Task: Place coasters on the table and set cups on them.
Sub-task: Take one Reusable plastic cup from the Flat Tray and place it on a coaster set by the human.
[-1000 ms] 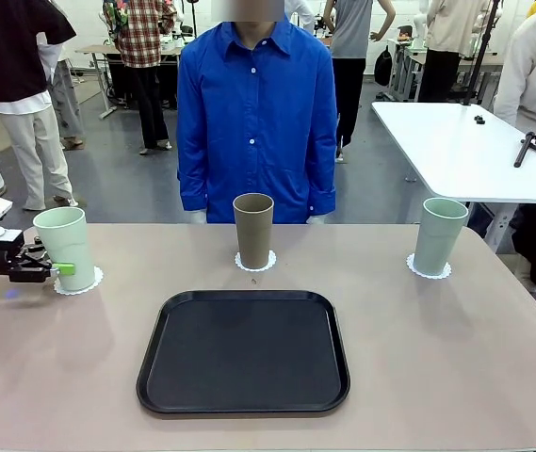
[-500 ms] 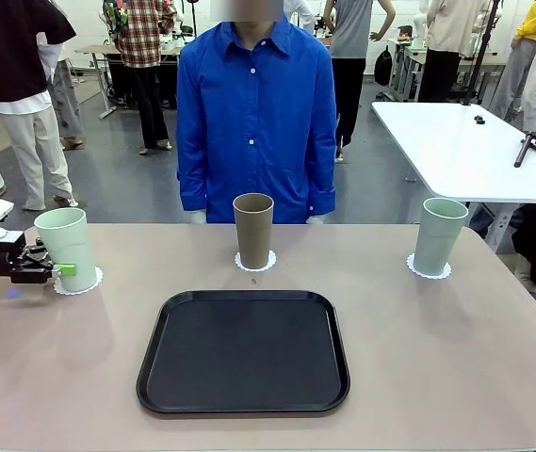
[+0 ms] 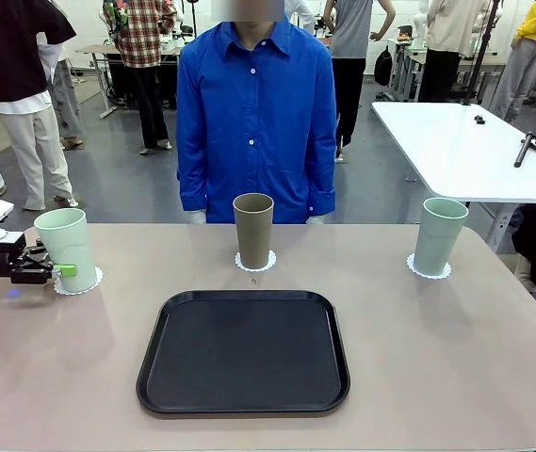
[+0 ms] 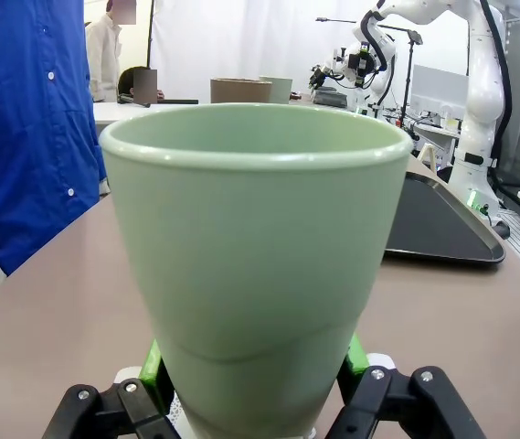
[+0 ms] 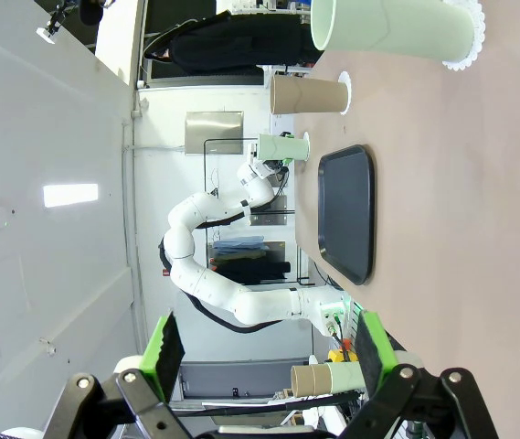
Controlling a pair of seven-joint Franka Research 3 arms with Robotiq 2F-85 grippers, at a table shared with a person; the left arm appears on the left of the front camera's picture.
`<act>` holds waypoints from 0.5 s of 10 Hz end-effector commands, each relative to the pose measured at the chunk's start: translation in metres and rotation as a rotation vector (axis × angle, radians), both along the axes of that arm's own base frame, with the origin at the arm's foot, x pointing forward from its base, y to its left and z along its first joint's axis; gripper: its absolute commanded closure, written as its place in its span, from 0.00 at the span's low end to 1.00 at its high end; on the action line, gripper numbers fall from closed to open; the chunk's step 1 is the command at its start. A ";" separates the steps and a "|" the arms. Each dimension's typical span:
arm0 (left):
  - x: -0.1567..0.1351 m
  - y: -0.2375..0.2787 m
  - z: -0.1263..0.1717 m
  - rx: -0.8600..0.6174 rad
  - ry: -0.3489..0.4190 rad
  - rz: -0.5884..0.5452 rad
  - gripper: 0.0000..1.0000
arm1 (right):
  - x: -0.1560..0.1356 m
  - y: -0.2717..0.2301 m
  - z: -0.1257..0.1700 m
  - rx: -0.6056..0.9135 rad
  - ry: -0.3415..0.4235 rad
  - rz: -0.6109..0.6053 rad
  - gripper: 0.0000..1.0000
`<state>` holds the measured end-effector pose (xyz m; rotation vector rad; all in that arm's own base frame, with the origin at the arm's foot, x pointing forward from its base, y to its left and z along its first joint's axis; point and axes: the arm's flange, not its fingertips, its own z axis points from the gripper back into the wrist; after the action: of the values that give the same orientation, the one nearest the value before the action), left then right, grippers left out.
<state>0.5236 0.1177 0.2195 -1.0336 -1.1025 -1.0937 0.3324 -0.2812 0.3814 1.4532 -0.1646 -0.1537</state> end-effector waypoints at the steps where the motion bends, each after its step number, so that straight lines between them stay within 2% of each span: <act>1: 0.000 0.000 0.002 0.004 -0.003 0.002 0.16 | 0.000 0.000 0.001 -0.005 -0.005 -0.002 0.00; 5: 0.000 0.000 0.002 0.004 -0.003 0.002 0.16 | 0.000 0.000 0.001 -0.005 -0.005 -0.002 0.00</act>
<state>0.5236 0.1177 0.2194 -1.0337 -1.1023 -1.0936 0.3324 -0.2812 0.3814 1.4532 -0.1646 -0.1537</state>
